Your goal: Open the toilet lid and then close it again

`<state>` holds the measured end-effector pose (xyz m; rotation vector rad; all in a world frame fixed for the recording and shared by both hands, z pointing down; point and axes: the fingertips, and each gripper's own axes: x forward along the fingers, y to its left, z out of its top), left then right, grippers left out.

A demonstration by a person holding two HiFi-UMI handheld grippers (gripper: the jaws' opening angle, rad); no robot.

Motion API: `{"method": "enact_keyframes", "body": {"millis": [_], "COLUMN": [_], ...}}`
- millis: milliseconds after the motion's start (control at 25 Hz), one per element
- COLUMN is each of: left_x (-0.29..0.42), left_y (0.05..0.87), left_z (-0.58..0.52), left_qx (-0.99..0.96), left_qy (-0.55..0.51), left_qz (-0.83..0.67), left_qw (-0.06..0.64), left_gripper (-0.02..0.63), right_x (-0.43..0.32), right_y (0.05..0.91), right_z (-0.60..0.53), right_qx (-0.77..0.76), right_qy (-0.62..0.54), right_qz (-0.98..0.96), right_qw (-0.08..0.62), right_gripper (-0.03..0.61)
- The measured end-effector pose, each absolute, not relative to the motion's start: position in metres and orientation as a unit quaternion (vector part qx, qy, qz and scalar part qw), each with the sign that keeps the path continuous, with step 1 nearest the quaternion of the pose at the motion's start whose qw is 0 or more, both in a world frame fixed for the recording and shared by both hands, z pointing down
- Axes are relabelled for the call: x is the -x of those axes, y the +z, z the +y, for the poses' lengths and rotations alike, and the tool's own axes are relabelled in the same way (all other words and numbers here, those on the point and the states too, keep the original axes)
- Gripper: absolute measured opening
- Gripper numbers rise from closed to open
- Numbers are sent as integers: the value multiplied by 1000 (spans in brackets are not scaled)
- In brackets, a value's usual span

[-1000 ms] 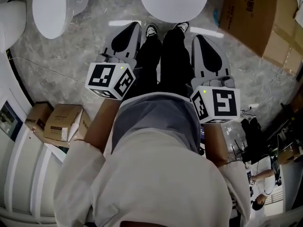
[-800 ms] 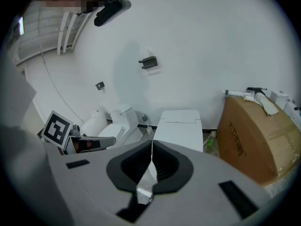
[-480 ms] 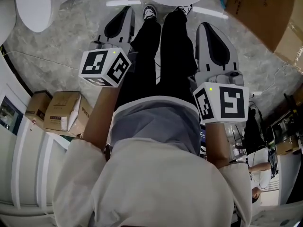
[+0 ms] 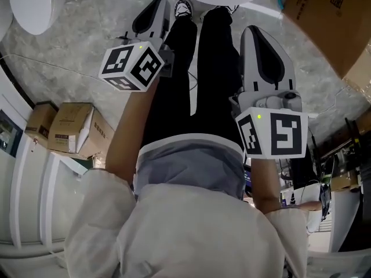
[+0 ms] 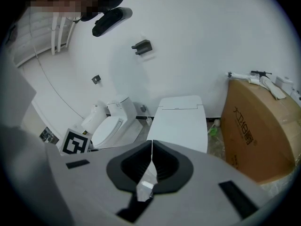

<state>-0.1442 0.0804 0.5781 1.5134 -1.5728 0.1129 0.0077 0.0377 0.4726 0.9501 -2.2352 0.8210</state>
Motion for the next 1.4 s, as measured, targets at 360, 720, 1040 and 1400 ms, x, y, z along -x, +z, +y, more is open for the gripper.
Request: {"method": "enact_keyframes", "body": {"millis": [360,720,1040,1400], "left_x": [158,161,153,134], "left_y": [657,732,771,806], "left_z": [79,73,58,59], "left_qx": [-555,-504,-493,-492], "left_qy": [-15,-81,-93,-61], "left_qz": [-653,-642,-625,-601], "left_qw": [515,572,598,627], "left_gripper": [177,315,333,333], "right_x": [-14,-3,-10,-19], "right_y": [503,521,537,543], "right_z": [31,36,30,19], "right_qx": [-354,-341,-339,-344], "right_qy": [321,335,342,345], "right_qz": [-827,-825,-818,-813], "right_qw": [297,302,314,318], "right_gripper": [11,11,11,11]}}
